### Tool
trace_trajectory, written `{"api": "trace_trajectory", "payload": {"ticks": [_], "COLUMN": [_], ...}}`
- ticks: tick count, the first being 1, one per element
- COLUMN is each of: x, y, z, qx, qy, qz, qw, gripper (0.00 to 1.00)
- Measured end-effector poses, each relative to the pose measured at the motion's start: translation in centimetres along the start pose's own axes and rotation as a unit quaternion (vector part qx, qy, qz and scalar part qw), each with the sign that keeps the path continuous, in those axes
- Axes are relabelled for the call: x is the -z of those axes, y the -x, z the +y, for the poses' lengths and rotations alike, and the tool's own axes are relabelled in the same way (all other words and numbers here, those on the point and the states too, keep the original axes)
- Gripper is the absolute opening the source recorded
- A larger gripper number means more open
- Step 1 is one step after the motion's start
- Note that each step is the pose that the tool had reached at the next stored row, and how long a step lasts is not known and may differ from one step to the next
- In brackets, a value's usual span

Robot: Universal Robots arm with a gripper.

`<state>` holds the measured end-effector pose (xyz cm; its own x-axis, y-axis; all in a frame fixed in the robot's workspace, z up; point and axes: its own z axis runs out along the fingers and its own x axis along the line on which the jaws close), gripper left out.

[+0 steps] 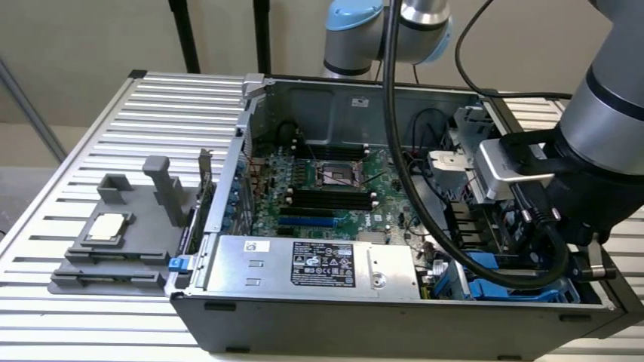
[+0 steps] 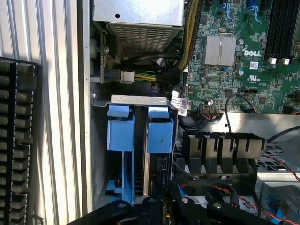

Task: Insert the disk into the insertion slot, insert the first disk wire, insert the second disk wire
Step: 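Insert the first disk wire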

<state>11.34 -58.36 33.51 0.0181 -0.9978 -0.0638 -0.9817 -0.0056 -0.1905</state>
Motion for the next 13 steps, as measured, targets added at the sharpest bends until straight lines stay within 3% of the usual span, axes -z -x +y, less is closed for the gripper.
{"api": "trace_trajectory", "payload": {"ticks": [13], "x": [0.02], "y": [-0.13], "z": [0.3], "qx": [0.0], "qy": [0.0], "qz": [0.0001], "qw": [1.0], "gripper": [0.18]}}
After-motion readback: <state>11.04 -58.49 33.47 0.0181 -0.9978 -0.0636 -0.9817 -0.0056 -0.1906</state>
